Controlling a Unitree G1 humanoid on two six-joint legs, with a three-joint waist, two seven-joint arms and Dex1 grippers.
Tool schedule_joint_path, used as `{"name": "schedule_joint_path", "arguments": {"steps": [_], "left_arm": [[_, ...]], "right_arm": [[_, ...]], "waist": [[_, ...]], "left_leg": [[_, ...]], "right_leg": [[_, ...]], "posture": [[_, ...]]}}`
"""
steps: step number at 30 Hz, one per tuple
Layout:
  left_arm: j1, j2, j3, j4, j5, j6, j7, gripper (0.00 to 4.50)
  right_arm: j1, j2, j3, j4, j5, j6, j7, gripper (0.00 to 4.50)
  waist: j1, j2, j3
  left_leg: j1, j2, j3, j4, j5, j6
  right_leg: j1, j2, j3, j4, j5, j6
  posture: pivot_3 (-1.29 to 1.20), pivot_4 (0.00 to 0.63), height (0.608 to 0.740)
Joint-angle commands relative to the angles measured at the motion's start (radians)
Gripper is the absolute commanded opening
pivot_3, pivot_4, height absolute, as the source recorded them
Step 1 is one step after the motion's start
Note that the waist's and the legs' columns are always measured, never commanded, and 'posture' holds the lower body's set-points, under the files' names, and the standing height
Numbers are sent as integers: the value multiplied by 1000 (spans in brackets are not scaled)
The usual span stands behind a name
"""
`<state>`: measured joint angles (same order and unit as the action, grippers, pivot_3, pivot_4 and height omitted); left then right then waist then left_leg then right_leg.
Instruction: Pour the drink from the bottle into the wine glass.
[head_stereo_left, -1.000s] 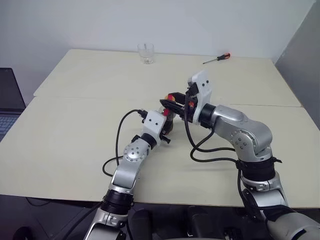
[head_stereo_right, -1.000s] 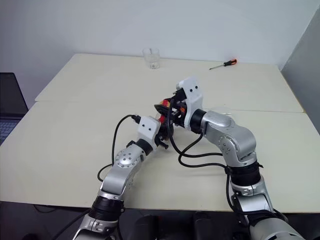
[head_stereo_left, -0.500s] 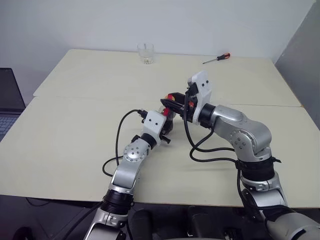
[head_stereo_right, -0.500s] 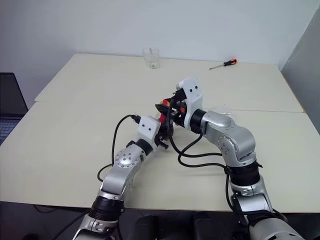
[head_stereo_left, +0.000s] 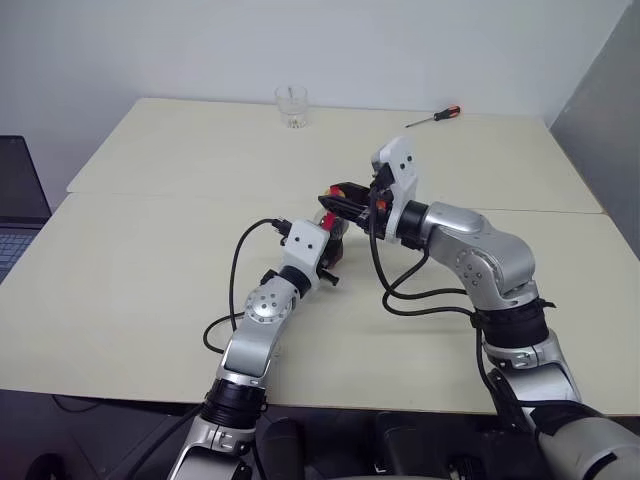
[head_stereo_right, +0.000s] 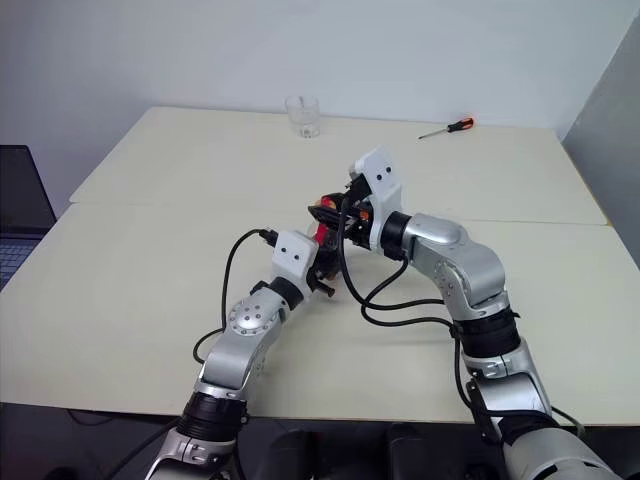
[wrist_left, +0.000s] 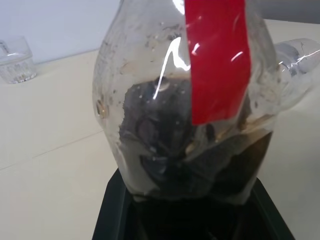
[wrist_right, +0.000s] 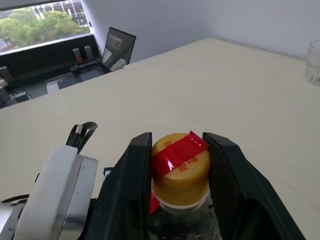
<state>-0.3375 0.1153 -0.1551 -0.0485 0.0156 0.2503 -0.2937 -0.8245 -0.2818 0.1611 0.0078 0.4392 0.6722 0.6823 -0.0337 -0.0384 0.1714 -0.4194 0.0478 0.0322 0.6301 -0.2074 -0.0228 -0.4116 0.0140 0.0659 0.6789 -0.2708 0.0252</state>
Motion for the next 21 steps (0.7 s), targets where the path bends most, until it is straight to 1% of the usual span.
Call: {"name": "schedule_joint_path", "arguments": {"steps": [1,4,6,8,11,14,18,21], "left_arm": [[-20,-9,-7,-72,-11,-29,-5,944],[-19,-12,-6,-75,-11,-28,-4,907],[-18,-14,-6,-77,-11,-27,-3,902],[-14,-20,-8,-83,-10,-24,2,900],[-9,-25,-10,-91,-9,-20,6,899],[-7,-26,-10,-95,-11,-16,10,863],[-7,-29,-12,-95,-12,-12,13,768],[-9,-28,-12,-95,-16,-7,8,767]], "right_arm": [[-88,-43,70,123,-48,-167,248,1252],[-168,-46,116,288,-83,-258,423,1252],[-205,-41,132,377,-114,-317,502,1252],[-279,-23,131,542,-153,-387,574,1252],[-372,15,106,755,-199,-479,603,1252],[-423,30,90,884,-237,-549,611,1252],[-453,39,53,962,-249,-596,585,1252],[-453,32,34,959,-247,-596,585,1252]], "waist": [[0,0,0],[-1,0,0],[-1,0,0],[-2,0,0],[-3,1,1],[0,0,1],[2,1,1],[2,1,1]], "left_leg": [[0,0,0,0,0,0],[0,0,1,0,0,0],[0,0,0,-1,0,0],[0,1,0,-1,0,0],[0,1,0,-1,0,0],[0,1,0,-1,0,0],[-1,0,0,-1,0,0],[-1,0,0,-1,0,0]], "right_leg": [[0,0,0,0,0,0],[0,0,-1,0,0,0],[0,1,-1,0,2,-4],[0,1,-1,0,3,-5],[0,1,-1,0,3,-5],[0,0,-2,0,3,-5],[0,-2,-2,0,3,-5],[0,-3,-1,0,3,-5]], "posture": [[0,150,740],[0,150,740],[0,150,740],[0,150,740],[0,150,740],[0,150,740],[0,150,740],[0,150,740]]}}
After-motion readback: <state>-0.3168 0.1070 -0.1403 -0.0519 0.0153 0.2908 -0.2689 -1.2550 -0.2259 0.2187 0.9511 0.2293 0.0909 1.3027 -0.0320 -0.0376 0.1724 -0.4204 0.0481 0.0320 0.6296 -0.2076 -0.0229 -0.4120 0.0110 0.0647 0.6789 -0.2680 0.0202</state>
